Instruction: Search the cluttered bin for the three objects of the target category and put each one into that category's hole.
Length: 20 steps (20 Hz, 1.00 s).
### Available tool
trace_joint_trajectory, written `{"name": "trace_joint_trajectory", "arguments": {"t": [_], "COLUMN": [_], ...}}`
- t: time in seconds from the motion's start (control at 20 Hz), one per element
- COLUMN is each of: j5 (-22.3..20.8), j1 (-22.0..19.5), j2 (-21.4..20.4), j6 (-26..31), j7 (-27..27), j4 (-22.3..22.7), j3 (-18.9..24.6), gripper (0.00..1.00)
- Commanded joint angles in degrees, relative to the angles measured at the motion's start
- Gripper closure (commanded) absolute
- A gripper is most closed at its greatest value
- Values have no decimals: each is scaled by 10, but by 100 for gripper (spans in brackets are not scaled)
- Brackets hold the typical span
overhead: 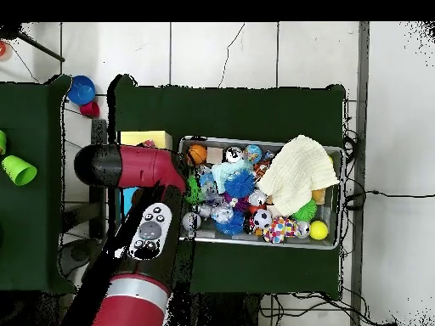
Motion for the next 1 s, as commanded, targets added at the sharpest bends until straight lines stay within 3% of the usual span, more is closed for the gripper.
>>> {"name": "trace_joint_trajectory", "arguments": {"t": [0.05, 0.65, 1.0], "j5": [-2, -9, -53], "j1": [-22, -16, 0], "j2": [11, -29, -34], "j6": [76, 93, 67], "j7": [141, 123, 101], "j4": [-25, -12, 7], "j3": [-25, -36, -92], "gripper": [100, 100, 100]}}
